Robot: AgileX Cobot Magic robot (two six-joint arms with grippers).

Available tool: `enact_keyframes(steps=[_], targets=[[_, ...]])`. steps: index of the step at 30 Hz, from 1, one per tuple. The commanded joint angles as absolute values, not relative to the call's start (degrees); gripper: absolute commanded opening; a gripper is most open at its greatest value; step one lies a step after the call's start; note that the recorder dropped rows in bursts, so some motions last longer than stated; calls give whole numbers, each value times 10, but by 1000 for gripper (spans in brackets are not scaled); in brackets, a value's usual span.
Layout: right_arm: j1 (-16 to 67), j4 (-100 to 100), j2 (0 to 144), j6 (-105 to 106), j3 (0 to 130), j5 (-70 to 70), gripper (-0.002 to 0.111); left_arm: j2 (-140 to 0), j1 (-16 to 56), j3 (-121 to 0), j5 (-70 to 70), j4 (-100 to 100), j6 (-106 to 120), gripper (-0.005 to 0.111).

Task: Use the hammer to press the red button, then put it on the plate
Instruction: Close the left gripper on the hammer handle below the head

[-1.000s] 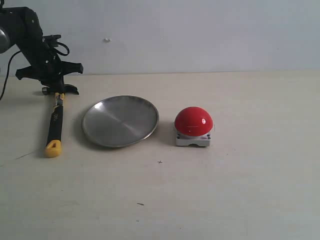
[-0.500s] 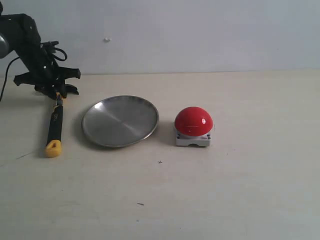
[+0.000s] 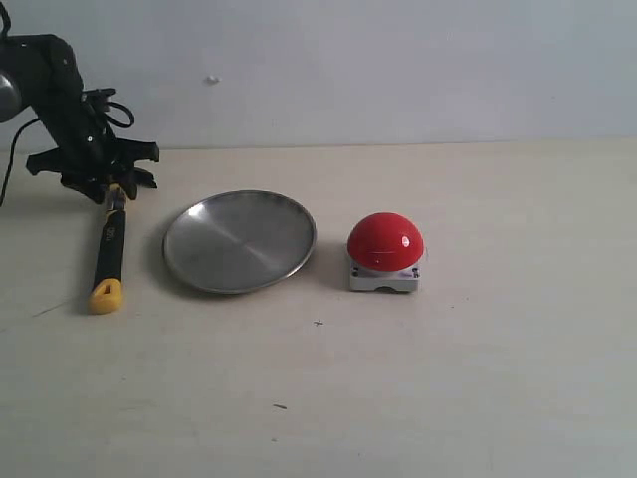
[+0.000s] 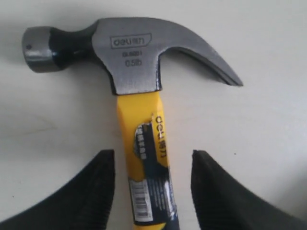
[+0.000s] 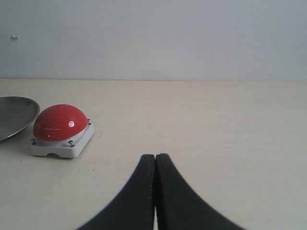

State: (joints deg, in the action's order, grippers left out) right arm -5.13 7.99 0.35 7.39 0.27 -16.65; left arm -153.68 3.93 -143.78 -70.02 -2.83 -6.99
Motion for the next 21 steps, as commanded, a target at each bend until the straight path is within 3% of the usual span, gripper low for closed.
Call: enact_keyframes(steps=[1,21], targets=[[-54,76,0,74,0,-163,0,-1536,39,-1442,-700,-25,-95,45],[-54,76,0,74,0,-163,0,-1574,39,-1426,-700,-57,-107,43]])
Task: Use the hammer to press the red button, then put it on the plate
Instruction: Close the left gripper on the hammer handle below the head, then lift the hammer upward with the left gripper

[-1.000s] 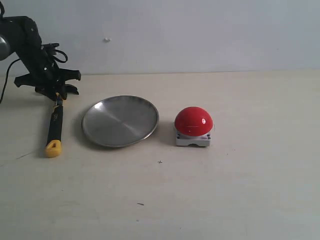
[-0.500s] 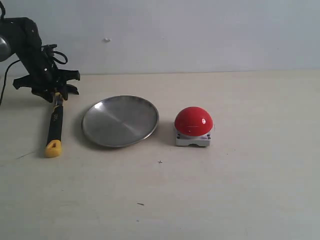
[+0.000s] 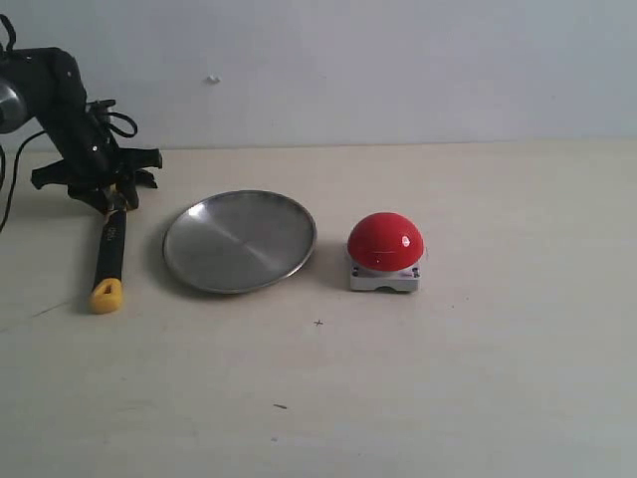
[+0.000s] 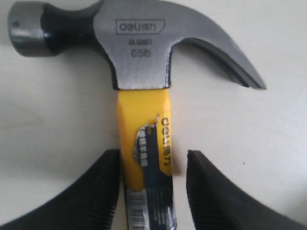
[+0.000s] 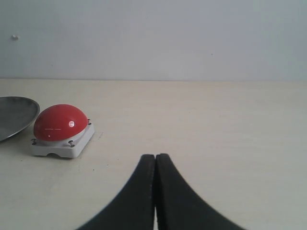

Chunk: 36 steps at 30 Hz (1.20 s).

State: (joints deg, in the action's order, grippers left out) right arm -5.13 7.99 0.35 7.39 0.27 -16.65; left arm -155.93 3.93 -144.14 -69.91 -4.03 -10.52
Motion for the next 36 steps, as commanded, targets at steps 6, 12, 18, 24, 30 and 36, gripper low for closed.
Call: enact_keyframes(steps=[6,12,18,24,30,36], targets=[[-54,76,0,74,0,-163,0,-1574,39,-1426,-700,-60,-90,11],[-54,76,0,74,0,-163,0,-1569,39,-1426,-700,-57,-61,0],[-54,76,0,74,0,-163,0,-1536,41,-1426,-700,-8,-60,0],[-54,76,0,74,0,-163,0,-1504,56,-1426,-700,0,-48,0],[-54,76,0,74,0,-163,0,-1493,73,-1426,-700,0,-47,0],[-54,76,0,74,0,-163,0,-1486,86,-1426,-700,0,-45,0]])
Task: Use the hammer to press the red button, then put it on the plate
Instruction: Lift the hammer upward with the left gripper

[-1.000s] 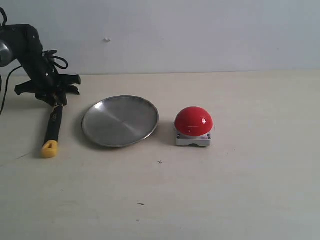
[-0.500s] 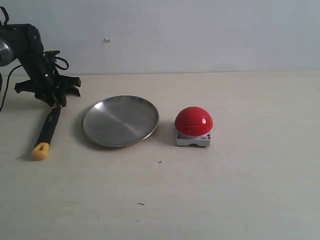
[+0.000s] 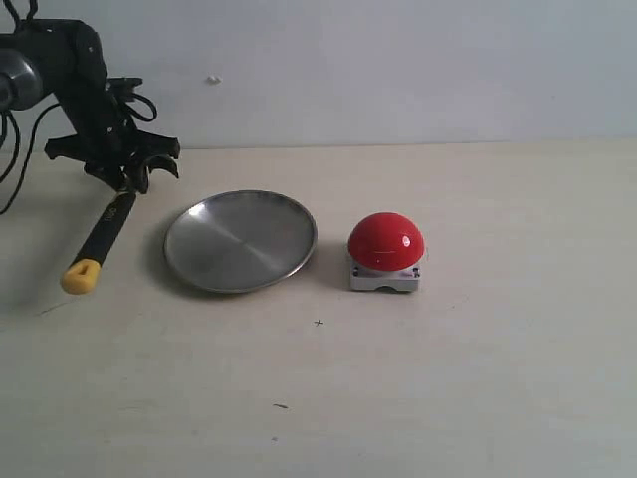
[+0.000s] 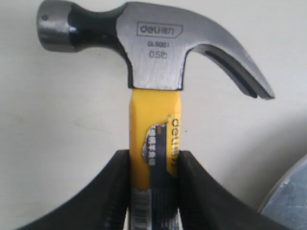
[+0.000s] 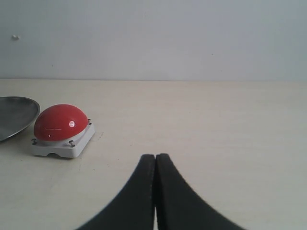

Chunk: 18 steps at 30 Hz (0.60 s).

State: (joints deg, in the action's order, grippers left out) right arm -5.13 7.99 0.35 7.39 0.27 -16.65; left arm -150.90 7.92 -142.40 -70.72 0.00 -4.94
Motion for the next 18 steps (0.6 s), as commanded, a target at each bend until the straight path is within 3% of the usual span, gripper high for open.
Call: enact_keyframes(steps=[1,12,18], targets=[[-54,76,0,74,0,-163,0,-1483,88,-1426,-700,0,-44,0],[-54,76,0,74,0,-163,0,-1374,106,-1351,-700,0,-15,0],[-54,76,0,74,0,-163,0,-1240,106,-1162,-682,0,-7,0]])
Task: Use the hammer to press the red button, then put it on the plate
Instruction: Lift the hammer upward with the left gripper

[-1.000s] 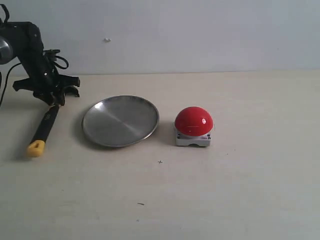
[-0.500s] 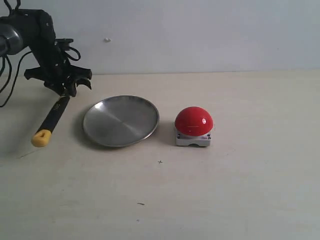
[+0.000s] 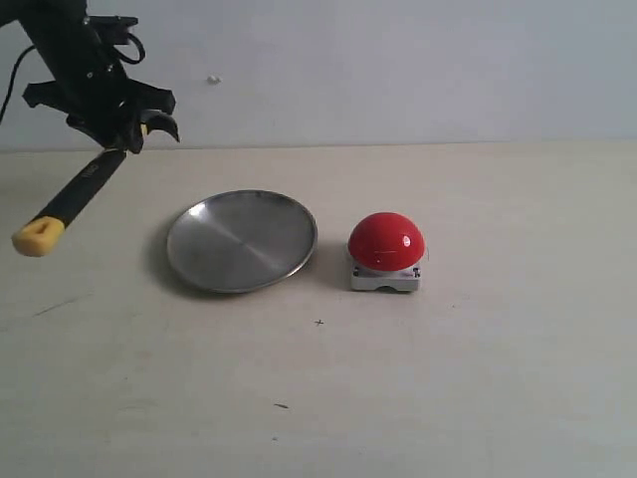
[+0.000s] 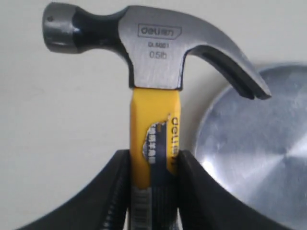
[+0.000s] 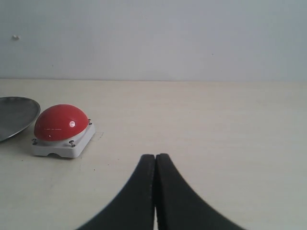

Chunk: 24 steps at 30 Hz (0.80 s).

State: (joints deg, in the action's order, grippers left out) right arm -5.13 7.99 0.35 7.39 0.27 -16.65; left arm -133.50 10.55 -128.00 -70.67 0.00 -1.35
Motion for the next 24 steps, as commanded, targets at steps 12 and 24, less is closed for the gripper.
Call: enact_keyframes(steps=[12,24], targets=[[-54,76,0,74,0,-163,0,-793,134,-542,-63,-179,85,0],[-54,76,0,74,0,-163,0,-593,292,-280,371,-93,-77,0]])
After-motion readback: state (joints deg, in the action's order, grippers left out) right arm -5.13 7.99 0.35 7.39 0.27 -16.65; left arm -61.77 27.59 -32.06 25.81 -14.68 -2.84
